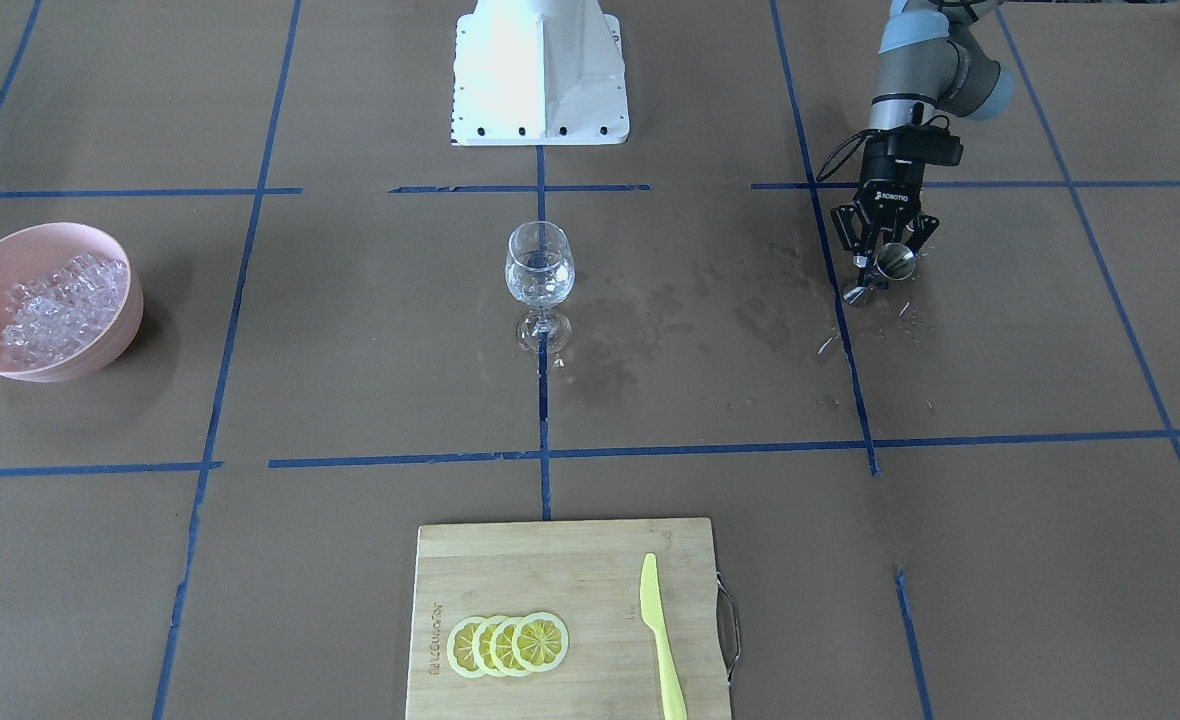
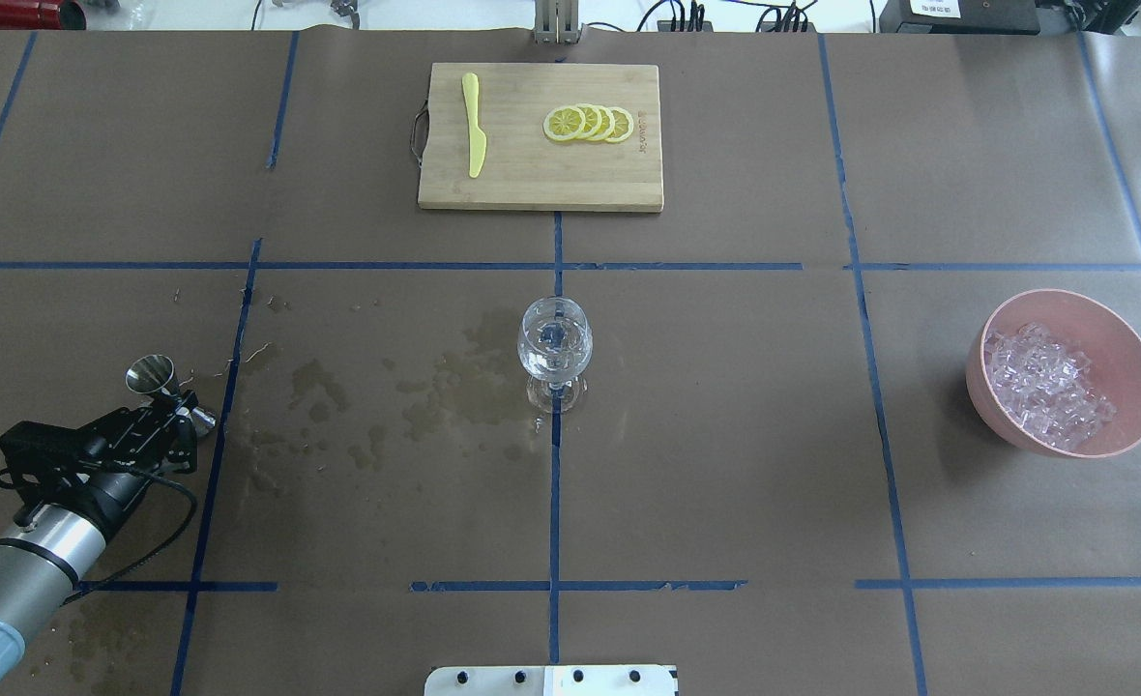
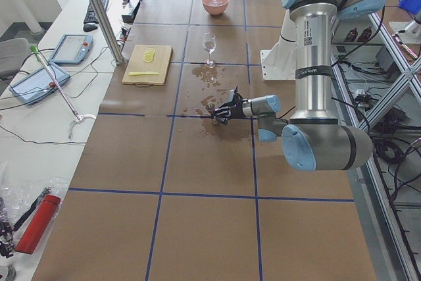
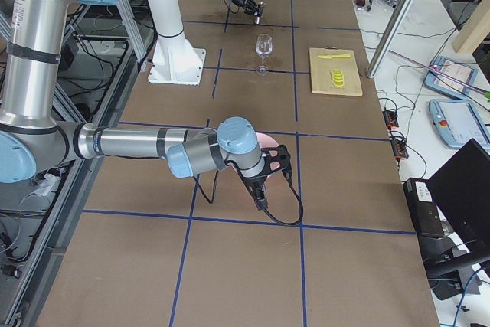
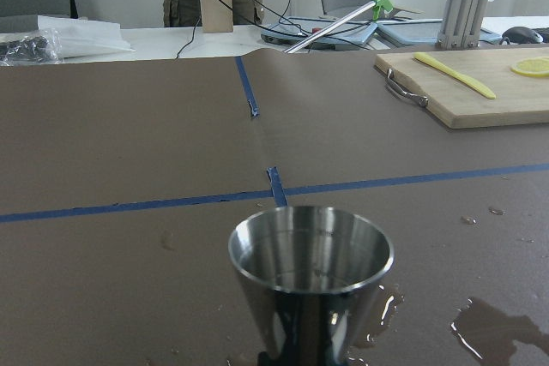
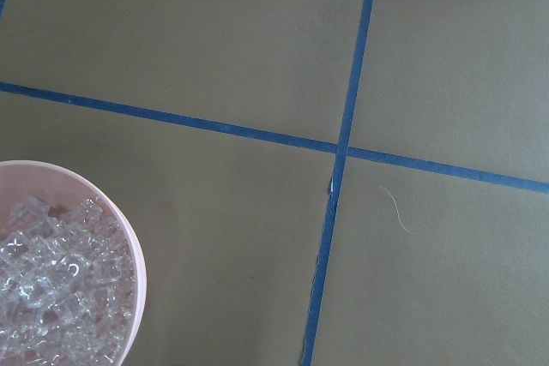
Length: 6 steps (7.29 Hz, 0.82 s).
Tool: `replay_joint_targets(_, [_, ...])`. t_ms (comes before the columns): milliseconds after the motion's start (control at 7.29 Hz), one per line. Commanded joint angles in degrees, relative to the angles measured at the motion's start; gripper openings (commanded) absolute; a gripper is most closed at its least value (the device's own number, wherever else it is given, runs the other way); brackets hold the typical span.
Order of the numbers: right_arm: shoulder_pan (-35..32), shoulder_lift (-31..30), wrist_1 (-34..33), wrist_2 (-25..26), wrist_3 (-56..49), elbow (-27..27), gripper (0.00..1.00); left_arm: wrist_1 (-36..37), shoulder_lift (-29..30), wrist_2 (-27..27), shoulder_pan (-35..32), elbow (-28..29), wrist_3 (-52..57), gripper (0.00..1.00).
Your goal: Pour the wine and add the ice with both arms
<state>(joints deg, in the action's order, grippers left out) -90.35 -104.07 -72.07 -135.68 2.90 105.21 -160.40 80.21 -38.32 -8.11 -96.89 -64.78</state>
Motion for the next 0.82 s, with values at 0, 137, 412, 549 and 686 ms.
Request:
replay_joint_targets(0, [0.0,0.1,0.0,0.1,0.0,0.0,1.0,0.0,0.0,0.0,0.2,0.0,0.0,0.16])
replay_joint_targets(137, [0.1,0.0,0.0,0.0,0.0,0.0,1.0,0.0,0.0,0.0,0.1,0.0,0.0,0.24])
replay_joint_targets(412, [0.0,0.1,0.0,0.0,0.0,0.0,1.0,0.0,0.0,0.7,0.2,0.0,0.0,0.34])
replay_joint_targets(549, [0.0,0.1,0.0,0.0,0.0,0.0,1.0,0.0,0.0,0.7,0.3,-0.1,0.0,0.38])
replay_joint_targets(686, [0.1,0.1,0.0,0.0,0.0,0.0,1.0,0.0,0.0,0.7,0.4,-0.1,0.0,0.4])
